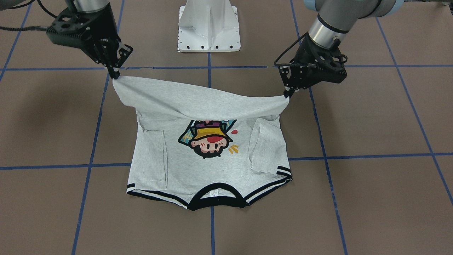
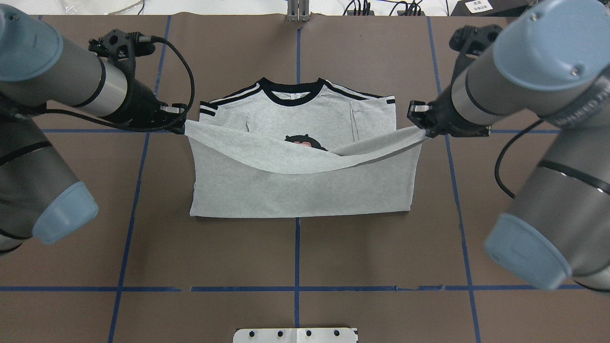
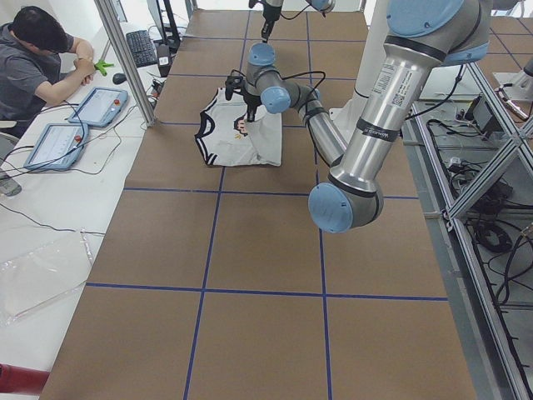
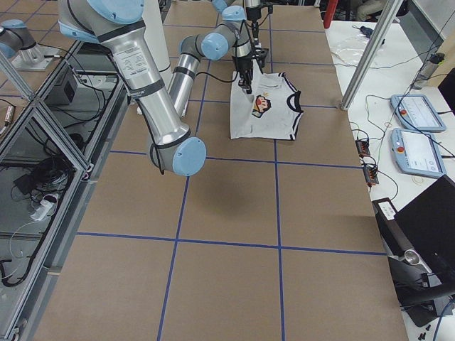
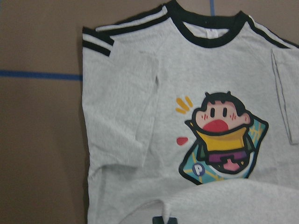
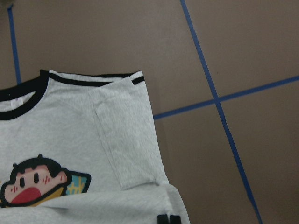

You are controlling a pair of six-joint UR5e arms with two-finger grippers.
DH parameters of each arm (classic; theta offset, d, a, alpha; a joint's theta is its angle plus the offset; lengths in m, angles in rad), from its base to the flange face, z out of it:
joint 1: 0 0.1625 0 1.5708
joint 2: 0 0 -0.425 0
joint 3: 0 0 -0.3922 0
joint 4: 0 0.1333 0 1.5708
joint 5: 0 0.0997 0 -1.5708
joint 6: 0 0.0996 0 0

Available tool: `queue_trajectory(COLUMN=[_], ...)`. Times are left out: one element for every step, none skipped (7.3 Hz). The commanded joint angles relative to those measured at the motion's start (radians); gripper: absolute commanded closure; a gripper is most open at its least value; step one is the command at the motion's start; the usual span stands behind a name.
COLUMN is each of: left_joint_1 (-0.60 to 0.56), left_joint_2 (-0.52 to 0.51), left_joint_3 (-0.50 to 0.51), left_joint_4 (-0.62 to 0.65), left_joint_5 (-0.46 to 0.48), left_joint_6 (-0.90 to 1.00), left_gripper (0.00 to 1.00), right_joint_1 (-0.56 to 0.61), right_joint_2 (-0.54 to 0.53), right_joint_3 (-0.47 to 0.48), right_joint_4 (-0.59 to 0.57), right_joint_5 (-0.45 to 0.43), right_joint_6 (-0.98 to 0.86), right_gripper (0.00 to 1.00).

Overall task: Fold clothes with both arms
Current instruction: 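Lift the hem with both grippers and fold it toward the collar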

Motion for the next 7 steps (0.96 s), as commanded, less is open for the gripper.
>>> queue_trajectory(left_joint_1=[-0.029,-0.029,-0.027,-0.029,-0.027,-0.027,-0.026], left_joint_2=[-0.067,-0.098,-0.123,-0.146,-0.169,-0.189,-0.213], left_joint_3=[0.118,0.158,0.217,0.291,0.375,0.459,0.532], left_joint_4=[-0.006,-0.007,-0.027,-0.078,-0.128,-0.179,-0.216], left_joint_5=[0.005,0.04,0.063,0.083,0.094,0.129,0.135], left_joint_6=[0.027,0.027,0.028,0.043,0.057,0.063,0.065], left_gripper=[1.0,1.0,1.0,1.0,1.0,1.0,1.0], right_joint_1=[0.072,0.082,0.095,0.105,0.108,0.108,0.105], right_joint_2=[0.088,0.114,0.163,0.185,0.19,0.188,0.191], right_joint_3=[-0.228,-0.309,-0.41,-0.49,-0.559,-0.621,-0.685], right_joint_4=[0.133,0.189,0.229,0.279,0.336,0.382,0.423], right_joint_5=[0.001,0.0,-0.002,-0.002,-0.002,-0.002,-0.005], right_joint_6=[-0.022,-0.036,-0.039,-0.056,-0.067,-0.085,-0.088], right_gripper=[1.0,1.0,1.0,1.0,1.0,1.0,1.0])
